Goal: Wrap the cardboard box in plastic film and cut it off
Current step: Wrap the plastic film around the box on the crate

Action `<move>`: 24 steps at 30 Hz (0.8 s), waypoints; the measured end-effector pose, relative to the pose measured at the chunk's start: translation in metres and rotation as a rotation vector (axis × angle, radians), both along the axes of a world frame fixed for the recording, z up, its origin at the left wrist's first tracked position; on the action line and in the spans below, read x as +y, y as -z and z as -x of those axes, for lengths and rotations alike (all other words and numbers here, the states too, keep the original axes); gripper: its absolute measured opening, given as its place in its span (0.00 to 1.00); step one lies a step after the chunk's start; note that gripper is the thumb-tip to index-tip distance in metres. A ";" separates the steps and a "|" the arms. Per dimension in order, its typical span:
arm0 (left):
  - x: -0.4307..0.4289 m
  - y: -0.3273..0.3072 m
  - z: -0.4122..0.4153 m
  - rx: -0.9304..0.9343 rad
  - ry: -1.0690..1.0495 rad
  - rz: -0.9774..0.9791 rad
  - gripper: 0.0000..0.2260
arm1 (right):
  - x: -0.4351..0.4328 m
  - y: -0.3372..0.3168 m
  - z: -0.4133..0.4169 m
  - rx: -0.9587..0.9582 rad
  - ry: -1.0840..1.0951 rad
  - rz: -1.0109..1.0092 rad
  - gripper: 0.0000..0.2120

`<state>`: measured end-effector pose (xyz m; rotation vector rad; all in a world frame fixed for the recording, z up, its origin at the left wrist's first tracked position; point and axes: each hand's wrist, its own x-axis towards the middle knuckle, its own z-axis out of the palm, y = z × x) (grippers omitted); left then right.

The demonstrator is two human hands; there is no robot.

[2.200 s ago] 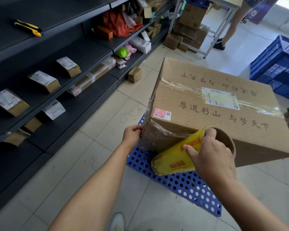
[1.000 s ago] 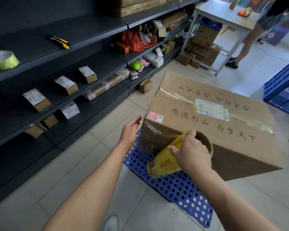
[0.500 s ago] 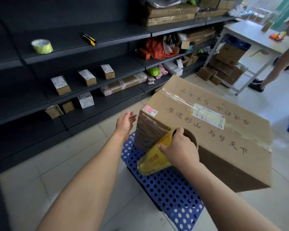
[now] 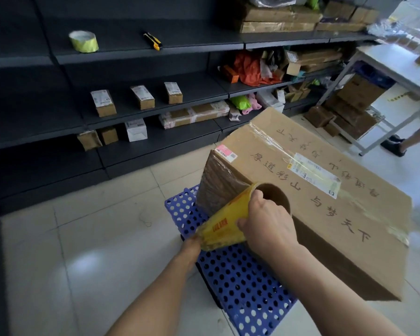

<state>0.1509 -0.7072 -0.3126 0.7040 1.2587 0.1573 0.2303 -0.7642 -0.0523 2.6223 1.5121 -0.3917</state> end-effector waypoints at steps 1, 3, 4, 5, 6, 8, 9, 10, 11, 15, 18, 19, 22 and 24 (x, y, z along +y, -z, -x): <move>-0.004 0.009 -0.004 -0.005 -0.048 0.004 0.16 | 0.001 0.001 -0.002 0.003 -0.013 -0.001 0.18; -0.010 0.029 -0.011 -0.017 -0.147 0.008 0.16 | 0.003 0.001 -0.006 0.010 -0.027 0.010 0.13; -0.016 0.023 -0.013 -0.017 -0.181 0.019 0.16 | 0.003 0.001 -0.007 0.009 -0.039 0.019 0.12; -0.021 0.017 -0.016 -0.022 -0.211 0.009 0.16 | 0.003 0.001 -0.009 0.006 -0.055 0.024 0.12; -0.028 0.011 -0.018 -0.023 -0.236 -0.002 0.15 | 0.002 0.001 -0.011 -0.001 -0.074 0.025 0.12; -0.041 0.008 -0.025 -0.027 -0.271 -0.009 0.14 | 0.001 0.000 -0.013 -0.020 -0.108 0.015 0.13; -0.047 0.007 -0.028 -0.039 -0.284 -0.017 0.14 | 0.000 0.000 -0.013 -0.034 -0.124 0.008 0.13; -0.051 0.007 -0.031 -0.046 -0.286 -0.027 0.14 | -0.001 -0.001 -0.013 -0.048 -0.140 0.002 0.12; -0.052 0.005 -0.031 -0.030 -0.271 -0.047 0.15 | -0.001 -0.001 -0.013 -0.056 -0.154 -0.002 0.13; -0.025 -0.004 -0.028 0.105 -0.225 -0.201 0.16 | -0.001 0.001 -0.012 -0.052 -0.164 -0.034 0.15; 0.005 -0.012 -0.027 0.116 -0.225 -0.284 0.16 | 0.002 0.003 -0.012 -0.040 -0.134 -0.043 0.15; 0.014 -0.012 -0.029 0.108 -0.227 -0.305 0.16 | 0.003 0.004 -0.011 -0.040 -0.128 -0.049 0.13; 0.035 -0.013 -0.037 0.020 -0.267 -0.306 0.17 | 0.007 0.005 -0.009 -0.030 -0.121 -0.075 0.11; 0.045 -0.017 -0.041 -0.049 -0.252 -0.302 0.19 | 0.008 0.005 -0.006 -0.007 -0.101 -0.081 0.11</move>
